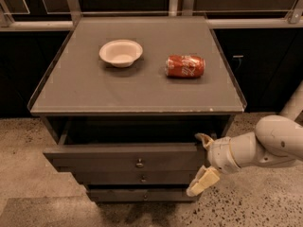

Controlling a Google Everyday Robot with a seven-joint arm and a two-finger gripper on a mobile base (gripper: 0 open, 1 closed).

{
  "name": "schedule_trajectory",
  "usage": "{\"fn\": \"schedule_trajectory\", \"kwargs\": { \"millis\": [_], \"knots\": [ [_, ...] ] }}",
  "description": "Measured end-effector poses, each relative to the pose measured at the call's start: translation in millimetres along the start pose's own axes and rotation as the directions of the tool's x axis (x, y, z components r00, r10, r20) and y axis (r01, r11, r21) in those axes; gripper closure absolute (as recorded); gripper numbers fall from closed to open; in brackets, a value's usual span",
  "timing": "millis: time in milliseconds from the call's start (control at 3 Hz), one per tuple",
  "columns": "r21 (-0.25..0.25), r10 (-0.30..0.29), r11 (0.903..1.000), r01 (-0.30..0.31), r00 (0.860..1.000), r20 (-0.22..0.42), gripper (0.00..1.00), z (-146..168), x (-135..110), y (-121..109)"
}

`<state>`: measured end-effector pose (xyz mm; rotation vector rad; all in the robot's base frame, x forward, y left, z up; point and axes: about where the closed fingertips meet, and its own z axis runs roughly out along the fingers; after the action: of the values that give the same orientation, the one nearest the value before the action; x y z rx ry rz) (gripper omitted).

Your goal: Open top drawer

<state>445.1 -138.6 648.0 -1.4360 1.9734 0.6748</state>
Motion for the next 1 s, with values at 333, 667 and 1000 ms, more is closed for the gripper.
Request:
{"fn": "schedule_trajectory", "kwargs": {
  "millis": [333,667,1000],
  "knots": [
    [-0.024,0.011,0.9997,-0.01,0.999,0.046,0.0,-4.2,-3.8,9.7],
    [-0.024,0.011,0.9997,-0.01,0.999,0.046,0.0,-6.0,-5.9,9.1],
    [0.057,-0.075,0.9957,0.073,0.997,0.025,0.0,-17.7,-31.6,-17.2]
  ]
}}
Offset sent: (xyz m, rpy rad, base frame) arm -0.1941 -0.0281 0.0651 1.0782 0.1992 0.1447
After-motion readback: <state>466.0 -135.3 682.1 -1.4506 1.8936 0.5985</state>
